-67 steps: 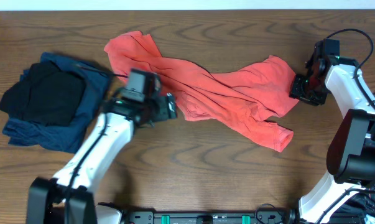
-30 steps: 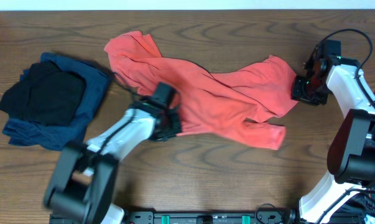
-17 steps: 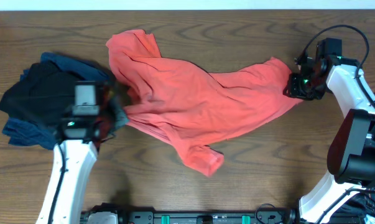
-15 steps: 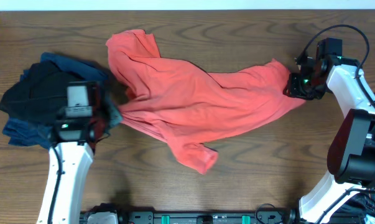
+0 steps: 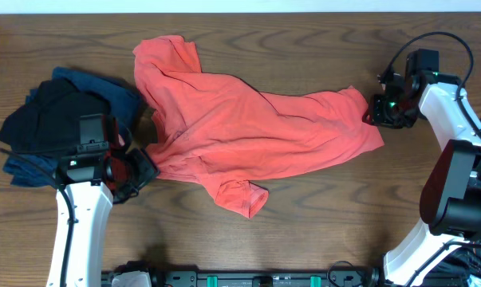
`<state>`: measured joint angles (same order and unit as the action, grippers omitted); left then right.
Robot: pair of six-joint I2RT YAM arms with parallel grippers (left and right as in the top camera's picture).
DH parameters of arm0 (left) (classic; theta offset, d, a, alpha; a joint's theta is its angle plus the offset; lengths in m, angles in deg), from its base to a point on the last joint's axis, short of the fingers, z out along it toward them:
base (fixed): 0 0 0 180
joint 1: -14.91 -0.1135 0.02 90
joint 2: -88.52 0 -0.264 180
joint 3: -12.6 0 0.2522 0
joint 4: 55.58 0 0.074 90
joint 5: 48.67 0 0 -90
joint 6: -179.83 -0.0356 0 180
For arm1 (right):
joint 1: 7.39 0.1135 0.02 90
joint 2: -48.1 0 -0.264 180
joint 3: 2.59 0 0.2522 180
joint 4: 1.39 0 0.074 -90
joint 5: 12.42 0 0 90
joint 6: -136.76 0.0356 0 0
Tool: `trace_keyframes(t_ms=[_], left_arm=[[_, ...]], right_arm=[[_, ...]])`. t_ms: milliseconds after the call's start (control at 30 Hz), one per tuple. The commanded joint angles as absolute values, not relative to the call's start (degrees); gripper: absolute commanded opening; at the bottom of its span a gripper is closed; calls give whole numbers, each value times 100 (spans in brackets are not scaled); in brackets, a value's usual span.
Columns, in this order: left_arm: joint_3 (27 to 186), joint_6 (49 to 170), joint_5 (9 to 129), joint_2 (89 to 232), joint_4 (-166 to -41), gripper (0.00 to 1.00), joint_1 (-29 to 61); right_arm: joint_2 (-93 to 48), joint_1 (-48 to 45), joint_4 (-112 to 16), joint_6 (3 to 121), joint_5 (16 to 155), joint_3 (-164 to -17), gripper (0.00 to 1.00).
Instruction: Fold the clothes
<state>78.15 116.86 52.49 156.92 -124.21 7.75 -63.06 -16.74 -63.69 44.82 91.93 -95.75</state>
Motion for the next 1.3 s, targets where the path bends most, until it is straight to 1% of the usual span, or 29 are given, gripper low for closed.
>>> trace_keyframes(t_ms=[0,200,367,400,467,567,667,800,1000,1133,1167,1200,1267], left_arm=[[7679,11596,5797,15695,-12482,39,939],[7185,11622,6414,15701,-11942,41,1623],[6569,12090,6800,15701,-11070,40,2382],[6469,12202,6844,15701,-10880,41,2539],[6294,12416,6881,15701,-10486,50,2878],[6099,12735,6875,15701,-9999,53,3289],[5929,13240,6663,15712,-9719,52,3582],[5835,13721,6164,15823,-9730,53,3804],[5833,13872,6160,16287,-9634,52,3929],[5835,13990,6164,16715,-9271,52,3964],[5835,13992,6182,16827,-9173,50,3964],[5835,13992,6213,16910,-9107,45,3964],[5835,13990,6296,17041,-9035,29,3964]], right_arm=[[-6356,-1584,-6413,4412,9191,-9566,32],[-6356,-1584,-6583,4412,8780,-9566,36],[-6356,-1584,-6664,4419,8763,-9566,36],[-6356,-1584,-6670,4447,8760,-9566,36],[-6356,-1584,-6684,4456,8763,-9566,36],[-6356,-1584,-6688,4456,8763,-9566,36],[-6356,-1584,-6708,4454,8747,-9566,36],[-6356,-1584,-6725,4454,8656,-9566,36],[-6356,-1601,-6725,4454,8656,-9566,36],[-6356,-1599,-6727,4454,8658,-9566,36],[-6356,-1599,-6732,4454,8656,-9566,36],[-6356,-1601,-6732,4454,8656,-9566,36],[-6356,-1601,-6729,4454,8653,-9566,36]])
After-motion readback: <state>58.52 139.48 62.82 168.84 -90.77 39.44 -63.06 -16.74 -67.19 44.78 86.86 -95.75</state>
